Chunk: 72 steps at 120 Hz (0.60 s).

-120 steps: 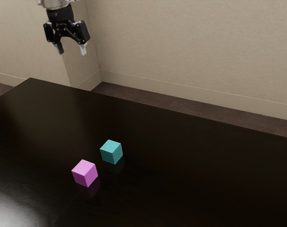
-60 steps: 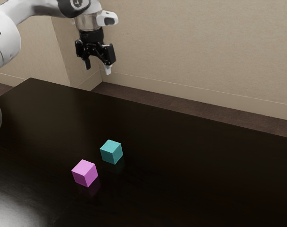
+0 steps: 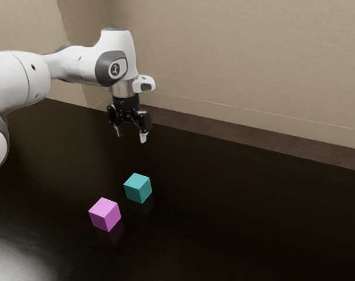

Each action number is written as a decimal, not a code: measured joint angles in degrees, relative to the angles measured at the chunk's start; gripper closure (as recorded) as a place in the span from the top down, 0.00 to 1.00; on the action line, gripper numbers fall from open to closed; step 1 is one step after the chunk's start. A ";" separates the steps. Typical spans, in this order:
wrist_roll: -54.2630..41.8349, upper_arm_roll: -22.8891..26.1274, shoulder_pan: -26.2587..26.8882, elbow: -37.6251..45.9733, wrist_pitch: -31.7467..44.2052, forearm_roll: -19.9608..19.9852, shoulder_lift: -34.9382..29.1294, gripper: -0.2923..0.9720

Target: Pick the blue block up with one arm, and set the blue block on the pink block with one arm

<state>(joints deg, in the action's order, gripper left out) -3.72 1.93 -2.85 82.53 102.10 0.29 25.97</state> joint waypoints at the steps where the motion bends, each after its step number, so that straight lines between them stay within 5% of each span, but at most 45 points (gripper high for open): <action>1: -0.02 -0.03 -0.02 0.10 0.30 0.05 0.13 0.77; 72: -5.21 -0.16 0.57 21.45 21.87 0.75 -2.26 0.77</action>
<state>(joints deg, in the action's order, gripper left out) -8.93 1.77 -2.28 103.98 123.97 1.05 23.70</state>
